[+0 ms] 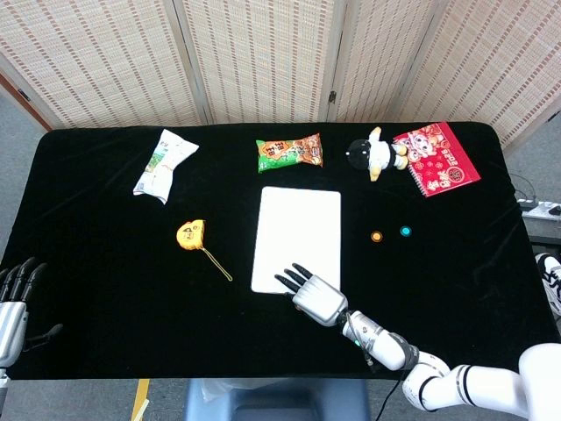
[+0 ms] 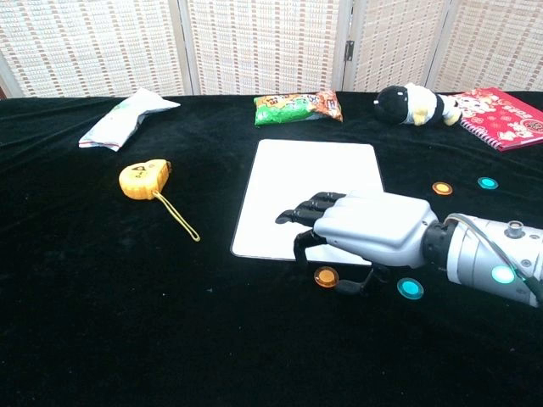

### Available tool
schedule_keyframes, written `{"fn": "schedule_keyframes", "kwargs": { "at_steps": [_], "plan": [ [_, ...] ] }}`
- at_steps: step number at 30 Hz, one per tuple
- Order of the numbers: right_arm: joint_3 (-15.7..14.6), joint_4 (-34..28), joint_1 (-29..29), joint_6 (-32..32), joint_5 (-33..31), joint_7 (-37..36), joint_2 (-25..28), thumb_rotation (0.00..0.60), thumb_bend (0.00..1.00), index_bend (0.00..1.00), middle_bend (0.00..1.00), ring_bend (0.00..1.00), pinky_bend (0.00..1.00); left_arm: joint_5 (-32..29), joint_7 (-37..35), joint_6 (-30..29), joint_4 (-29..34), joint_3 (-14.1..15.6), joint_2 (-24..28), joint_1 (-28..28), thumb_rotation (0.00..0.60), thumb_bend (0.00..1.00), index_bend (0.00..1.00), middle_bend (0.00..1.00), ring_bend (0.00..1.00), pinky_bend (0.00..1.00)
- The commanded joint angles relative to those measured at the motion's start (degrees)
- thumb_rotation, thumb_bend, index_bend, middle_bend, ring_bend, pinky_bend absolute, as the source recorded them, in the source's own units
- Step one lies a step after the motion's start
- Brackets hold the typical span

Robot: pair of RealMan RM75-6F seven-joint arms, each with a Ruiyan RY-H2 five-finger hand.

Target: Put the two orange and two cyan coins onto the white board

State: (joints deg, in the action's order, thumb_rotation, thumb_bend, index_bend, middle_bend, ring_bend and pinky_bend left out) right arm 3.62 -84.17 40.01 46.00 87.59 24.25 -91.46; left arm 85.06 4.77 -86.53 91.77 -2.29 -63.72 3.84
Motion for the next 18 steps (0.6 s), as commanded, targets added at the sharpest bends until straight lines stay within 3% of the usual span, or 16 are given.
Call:
{"fn": "schedule_keyframes", "kwargs": {
  "at_steps": [1,18],
  "plan": [
    [-0.15,1.04,0.38,0.16,-0.52,0.15,-0.68,0.6,0.3,0.35,0.0,0.0,0.0,-0.13,0.35,0.11,-0.19,-0.05,-0.11,0.06,0.6,0.07,0.0,0.0,0.06,0.0],
    [-1.65,2.62,1.32,1.24,-1.68,1.11,-2.01,0.6,0.3,0.39,0.0,0.0,0.0,-0.32,-0.68,0.68,-0.49,0.05,-0.09,0.05,0.6,0.07,0.0,0.0,0.06,0.0]
  ]
}}
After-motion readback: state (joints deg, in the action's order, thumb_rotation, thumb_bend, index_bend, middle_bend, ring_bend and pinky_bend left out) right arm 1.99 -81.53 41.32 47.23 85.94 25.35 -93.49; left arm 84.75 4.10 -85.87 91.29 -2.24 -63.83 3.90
